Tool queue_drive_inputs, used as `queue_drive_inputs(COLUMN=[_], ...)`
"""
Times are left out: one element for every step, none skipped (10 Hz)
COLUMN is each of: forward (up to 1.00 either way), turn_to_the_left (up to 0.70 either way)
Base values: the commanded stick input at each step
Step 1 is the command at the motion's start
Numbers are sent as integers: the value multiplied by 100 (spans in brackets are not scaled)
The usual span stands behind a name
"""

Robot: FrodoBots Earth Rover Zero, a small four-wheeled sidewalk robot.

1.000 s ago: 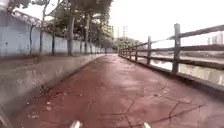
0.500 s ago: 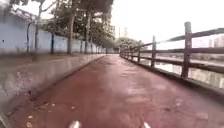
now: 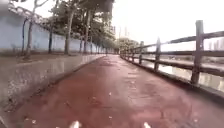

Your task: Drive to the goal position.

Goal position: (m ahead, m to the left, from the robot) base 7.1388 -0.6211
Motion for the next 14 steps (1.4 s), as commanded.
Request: queue_drive_inputs(forward=[70, 70, 70, 70, 70, 70, 70, 70, 70, 70, 70, 70, 70, 70], turn_to_the_left=[0, 0, 0, 0, 0, 0, 0, 0, 0, 0, 0, 0, 0, 0])
